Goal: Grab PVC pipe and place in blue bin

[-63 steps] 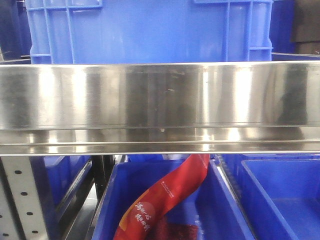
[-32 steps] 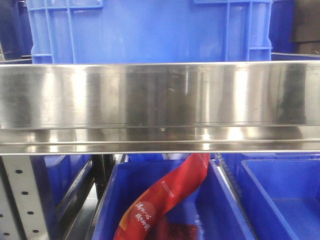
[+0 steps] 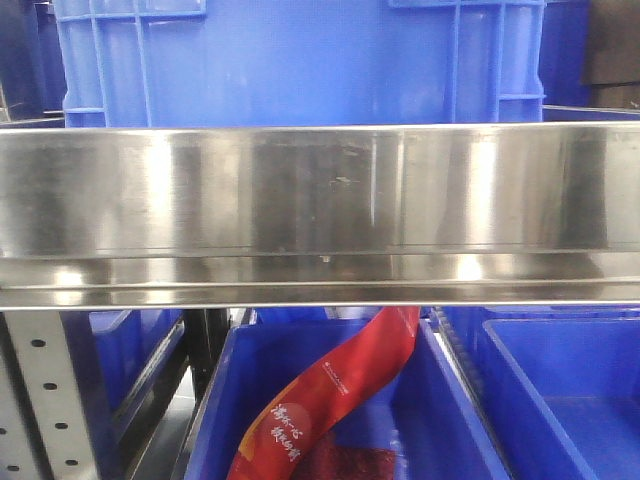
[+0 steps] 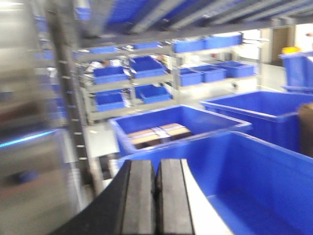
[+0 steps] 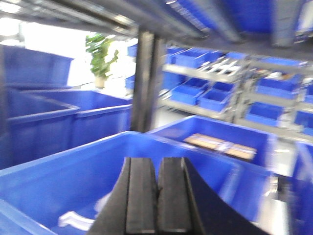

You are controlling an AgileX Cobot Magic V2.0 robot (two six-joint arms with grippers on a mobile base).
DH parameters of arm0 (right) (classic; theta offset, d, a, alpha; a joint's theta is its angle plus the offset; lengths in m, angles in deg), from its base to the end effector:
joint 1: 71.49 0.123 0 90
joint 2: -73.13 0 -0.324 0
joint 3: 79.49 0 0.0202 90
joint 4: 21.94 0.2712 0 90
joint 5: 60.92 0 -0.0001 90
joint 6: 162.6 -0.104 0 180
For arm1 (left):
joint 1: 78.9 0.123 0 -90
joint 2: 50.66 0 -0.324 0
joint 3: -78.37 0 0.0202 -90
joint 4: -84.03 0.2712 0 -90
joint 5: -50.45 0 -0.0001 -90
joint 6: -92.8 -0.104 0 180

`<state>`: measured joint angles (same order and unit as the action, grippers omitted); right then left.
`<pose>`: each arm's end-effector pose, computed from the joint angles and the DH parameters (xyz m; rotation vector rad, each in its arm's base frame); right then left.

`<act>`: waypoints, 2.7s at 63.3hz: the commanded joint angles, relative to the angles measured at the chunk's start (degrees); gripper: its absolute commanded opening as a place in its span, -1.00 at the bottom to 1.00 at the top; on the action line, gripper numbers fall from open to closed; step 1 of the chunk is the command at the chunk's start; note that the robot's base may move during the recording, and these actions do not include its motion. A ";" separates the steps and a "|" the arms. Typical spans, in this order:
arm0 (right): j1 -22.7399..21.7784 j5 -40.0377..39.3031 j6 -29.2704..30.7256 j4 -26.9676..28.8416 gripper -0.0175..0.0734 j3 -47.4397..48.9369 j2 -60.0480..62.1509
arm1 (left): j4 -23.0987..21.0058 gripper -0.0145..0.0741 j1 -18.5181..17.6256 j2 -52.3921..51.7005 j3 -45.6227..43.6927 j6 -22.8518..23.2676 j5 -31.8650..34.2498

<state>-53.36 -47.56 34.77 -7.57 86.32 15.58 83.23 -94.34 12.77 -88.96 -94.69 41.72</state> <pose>0.1699 0.0619 0.5101 -0.3225 1.4479 0.2511 0.2092 -0.0580 0.5068 0.2862 1.4539 -0.1252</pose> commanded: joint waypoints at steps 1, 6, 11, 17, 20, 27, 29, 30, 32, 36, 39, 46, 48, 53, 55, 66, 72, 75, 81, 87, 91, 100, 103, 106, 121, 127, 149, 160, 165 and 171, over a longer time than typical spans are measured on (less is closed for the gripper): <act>-2.06 -0.33 0.15 -0.58 -0.97 -1.55 3.45 | -0.06 -0.92 1.69 -3.11 1.29 0.39 0.03; -3.78 0.58 0.15 -0.58 -0.97 -2.24 5.53 | -0.06 -0.92 2.81 -5.23 2.15 0.49 -0.43; -5.14 2.99 0.15 -0.80 -0.97 -2.24 6.93 | -0.06 -0.92 3.52 -7.26 3.19 0.49 -2.02; -6.50 6.28 0.15 -1.08 -0.97 -2.24 8.37 | -0.06 -0.92 4.51 -9.52 4.72 0.49 -3.92; -7.00 6.61 0.15 -1.39 -0.97 -2.33 8.92 | -0.06 -0.92 5.04 -10.53 5.47 0.49 -3.90; -7.31 5.32 0.15 -2.87 -0.97 -3.06 10.85 | -0.06 -0.92 6.91 -13.04 7.18 0.49 -4.14; -7.31 5.34 0.15 -3.07 -0.97 -3.42 11.35 | -0.06 -0.92 7.39 -13.67 7.60 0.59 -4.31; -7.31 5.34 0.15 -3.16 -0.97 -3.55 11.71 | -0.06 -0.92 7.64 -13.99 7.78 0.52 -4.49; -7.31 5.72 0.15 -3.16 -0.97 -3.83 12.35 | -0.06 -0.92 8.18 -14.87 8.24 0.52 -5.17; -7.31 6.05 0.15 -3.16 -0.97 -4.75 13.55 | -0.57 -0.92 9.04 -16.46 9.01 0.62 -6.39; -7.31 6.05 0.15 -3.16 -0.97 -5.88 14.70 | -0.57 -0.92 9.52 -17.66 9.62 0.62 -6.96; -7.31 6.05 0.02 -3.16 -0.97 -8.27 17.29 | -0.57 -0.92 9.57 -20.36 10.71 0.62 -7.07; -7.31 5.90 -0.68 -3.16 -0.97 -9.26 18.10 | -0.57 -0.92 9.57 -21.01 10.97 0.62 -7.07; -7.31 5.61 -0.79 -3.16 -0.97 -11.74 19.98 | -0.47 -0.92 9.57 -22.89 11.97 0.62 -7.56; -7.31 5.51 -0.79 -3.16 -0.97 -12.49 20.72 | -0.33 -0.92 9.57 -23.42 12.39 0.62 -7.72; -7.31 4.34 -0.79 -3.29 -0.97 -17.44 24.27 | -0.34 -0.92 9.57 -26.43 16.40 0.62 -9.59; -7.31 3.31 -0.79 -3.29 -0.97 -20.25 26.68 | -0.34 -0.92 9.57 -28.43 18.45 0.62 -9.59; -7.31 2.79 -0.79 -3.29 -0.97 -21.86 28.07 | -0.34 -0.92 9.57 -29.56 19.42 0.62 -9.59; -7.31 1.95 -0.79 -3.29 -0.97 -25.23 30.78 | -0.23 -0.92 9.57 -31.49 21.12 0.62 -9.59; -7.31 1.95 -0.79 -3.29 -0.97 -28.08 33.23 | -0.23 -0.92 9.57 -33.46 22.96 0.62 -10.04; -7.31 1.69 -0.79 -3.29 -0.97 -29.75 34.84 | -0.23 -0.92 9.57 -34.73 24.45 0.62 -10.03; -7.31 1.60 -0.79 -3.29 -0.97 -32.63 37.54 | -0.35 -0.92 9.57 -37.81 28.08 0.62 -10.03; -7.31 1.60 -0.79 -3.29 -0.97 -33.29 38.12 | -0.35 -0.92 9.57 -39.00 29.48 0.62 -10.16; -7.31 1.60 -0.79 -3.29 -0.97 -33.96 38.58 | -0.35 -0.92 9.57 -40.16 31.03 0.62 -10.16; -7.31 1.60 -0.79 -3.29 -0.97 -37.33 40.88 | -1.10 -0.92 9.62 -47.06 39.01 2.87 -10.16; -7.31 1.60 -0.79 -3.29 -0.97 -38.46 42.08 | -0.99 -0.92 10.23 -50.21 41.40 3.02 -10.16; -7.31 1.40 -0.79 -3.29 -0.97 -43.43 47.20 | -1.23 -0.92 13.13 -54.95 44.34 3.02 -15.96; -7.31 1.21 -0.79 -3.29 -0.97 -45.35 48.06 | -1.35 -0.92 13.13 -55.08 44.93 3.02 -16.13; -7.31 1.21 -0.79 -3.29 -0.97 -46.31 48.06 | -1.35 -0.92 13.13 -55.07 46.40 3.02 -15.51; -7.31 0.68 -0.79 -3.29 -0.97 -46.41 48.06 | -1.35 -0.92 13.13 -55.07 48.73 3.02 -12.64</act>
<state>-60.43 -44.91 34.14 -10.33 40.08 63.27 82.43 -81.22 -42.01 -42.05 -92.12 26.07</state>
